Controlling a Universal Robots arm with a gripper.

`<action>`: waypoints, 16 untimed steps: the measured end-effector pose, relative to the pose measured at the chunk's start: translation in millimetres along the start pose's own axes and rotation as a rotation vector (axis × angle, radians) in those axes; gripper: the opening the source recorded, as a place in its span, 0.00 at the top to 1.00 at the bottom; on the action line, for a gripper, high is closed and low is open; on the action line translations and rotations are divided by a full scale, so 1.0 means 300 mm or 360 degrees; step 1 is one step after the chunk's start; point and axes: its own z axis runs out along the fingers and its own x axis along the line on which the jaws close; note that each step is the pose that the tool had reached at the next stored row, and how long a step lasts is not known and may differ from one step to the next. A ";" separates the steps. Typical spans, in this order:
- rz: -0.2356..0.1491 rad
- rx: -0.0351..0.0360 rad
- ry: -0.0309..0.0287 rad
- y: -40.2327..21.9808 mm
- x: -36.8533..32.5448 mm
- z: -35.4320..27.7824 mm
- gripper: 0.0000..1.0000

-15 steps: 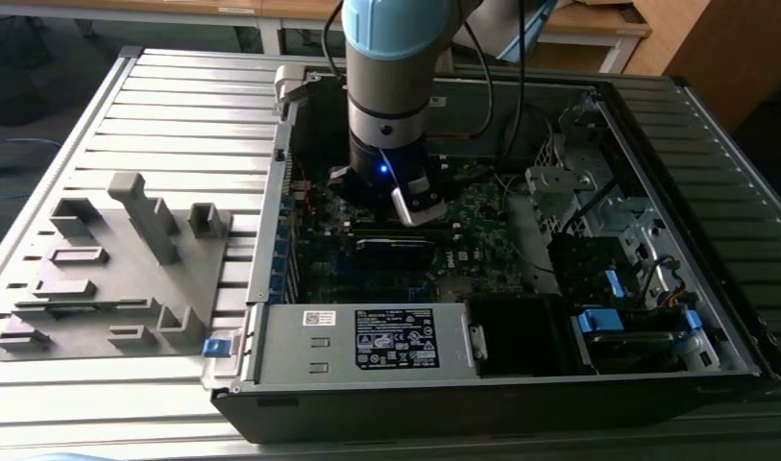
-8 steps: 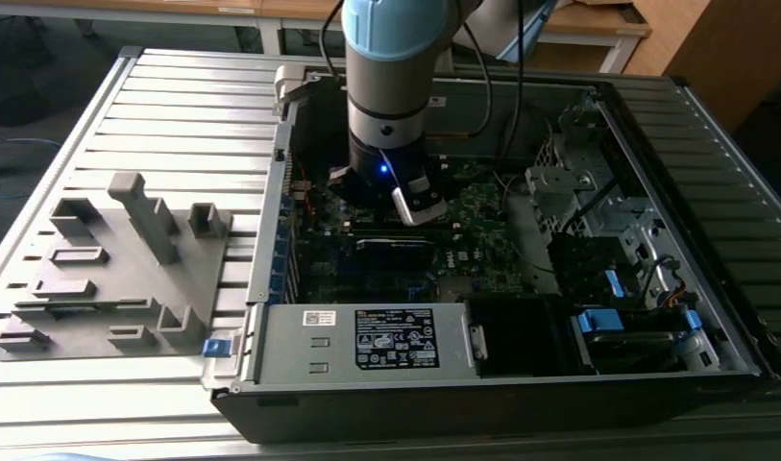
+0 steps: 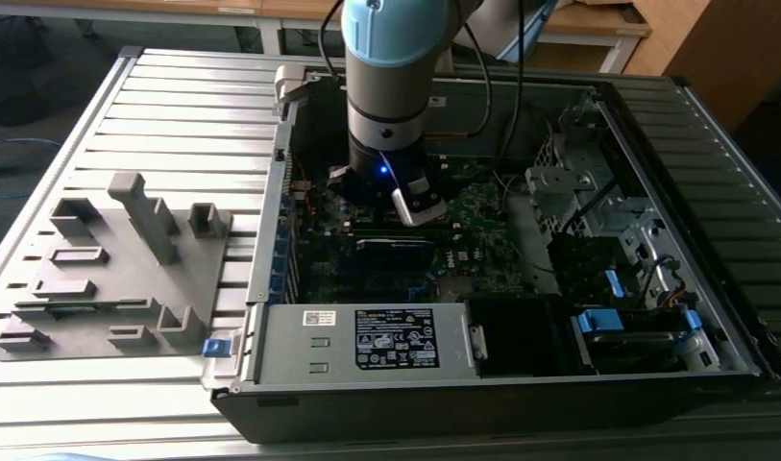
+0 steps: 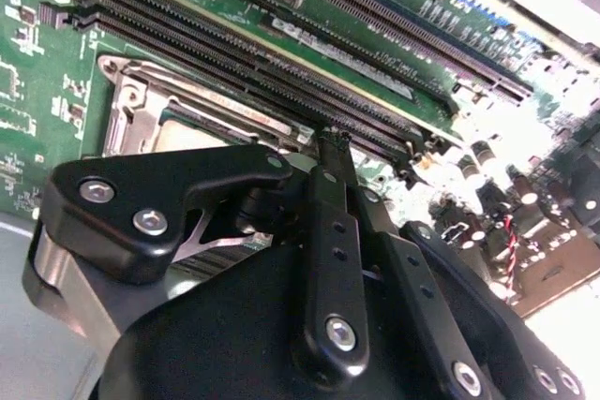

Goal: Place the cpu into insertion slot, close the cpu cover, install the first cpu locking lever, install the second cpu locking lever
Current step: 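Install the second cpu locking lever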

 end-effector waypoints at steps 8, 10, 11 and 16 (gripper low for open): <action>0.0002 -0.0070 0.00039 -0.002 0.003 0.013 0.89; 0.0002 -0.0087 0.00051 -0.003 0.004 0.015 0.89; 0.0003 -0.0094 0.00055 -0.004 0.005 0.015 0.89; 0.0003 -0.0107 0.00061 -0.015 0.010 0.015 0.89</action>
